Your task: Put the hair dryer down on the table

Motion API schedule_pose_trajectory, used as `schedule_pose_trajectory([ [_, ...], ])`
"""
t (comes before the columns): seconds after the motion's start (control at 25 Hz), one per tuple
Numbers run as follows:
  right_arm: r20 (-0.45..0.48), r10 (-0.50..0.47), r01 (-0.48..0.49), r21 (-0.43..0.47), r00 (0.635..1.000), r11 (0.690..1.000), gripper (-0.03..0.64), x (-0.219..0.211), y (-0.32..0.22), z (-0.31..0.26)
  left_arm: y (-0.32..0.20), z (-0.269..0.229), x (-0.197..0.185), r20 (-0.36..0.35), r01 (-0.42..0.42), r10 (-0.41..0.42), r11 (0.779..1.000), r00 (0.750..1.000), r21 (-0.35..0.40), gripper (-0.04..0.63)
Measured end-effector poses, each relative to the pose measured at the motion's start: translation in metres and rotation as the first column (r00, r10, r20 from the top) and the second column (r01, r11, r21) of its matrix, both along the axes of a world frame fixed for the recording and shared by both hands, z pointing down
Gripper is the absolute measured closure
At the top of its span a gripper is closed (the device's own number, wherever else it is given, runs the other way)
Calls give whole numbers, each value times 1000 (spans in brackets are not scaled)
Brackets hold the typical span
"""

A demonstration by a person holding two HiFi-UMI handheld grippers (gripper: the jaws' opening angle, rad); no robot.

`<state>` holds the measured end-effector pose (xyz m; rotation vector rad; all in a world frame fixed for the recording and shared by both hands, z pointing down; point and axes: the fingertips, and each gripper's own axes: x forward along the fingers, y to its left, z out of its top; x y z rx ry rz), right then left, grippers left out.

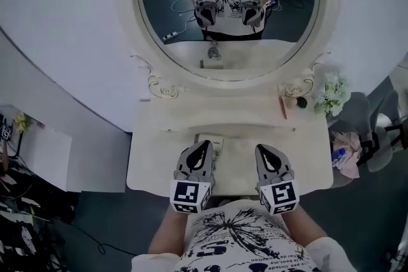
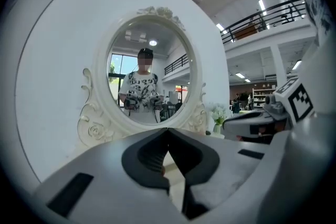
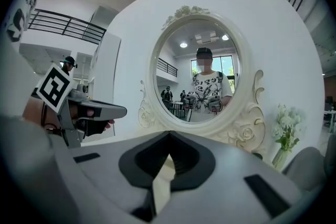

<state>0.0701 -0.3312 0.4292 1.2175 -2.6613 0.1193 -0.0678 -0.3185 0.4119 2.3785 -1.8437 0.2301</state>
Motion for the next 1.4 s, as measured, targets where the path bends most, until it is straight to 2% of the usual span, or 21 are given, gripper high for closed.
schedule_pose_trajectory([
  [0.16, 34, -14, 12, 61, 999, 998, 600, -1, 0, -26, 1, -38, 8, -15, -34, 35, 997, 999, 74, 574],
  [0.4, 53, -63, 55, 136, 997, 989, 600, -4, 7, -51, 10, -60, 12, -83, -63, 73, 991, 994, 118, 574],
  [0.52, 61, -66, 57, 142, 996, 988, 600, -3, 7, -54, 8, -61, 15, -110, -70, 83, 990, 990, 123, 574],
  [0.92, 72, -68, 58, 136, 995, 989, 599, 2, 11, -52, 13, -56, 26, -72, -96, 104, 989, 992, 114, 574],
  [1.4, 55, -90, 82, 132, 994, 988, 599, 6, 13, -48, 11, -47, 40, -85, -106, 114, 990, 990, 96, 574],
])
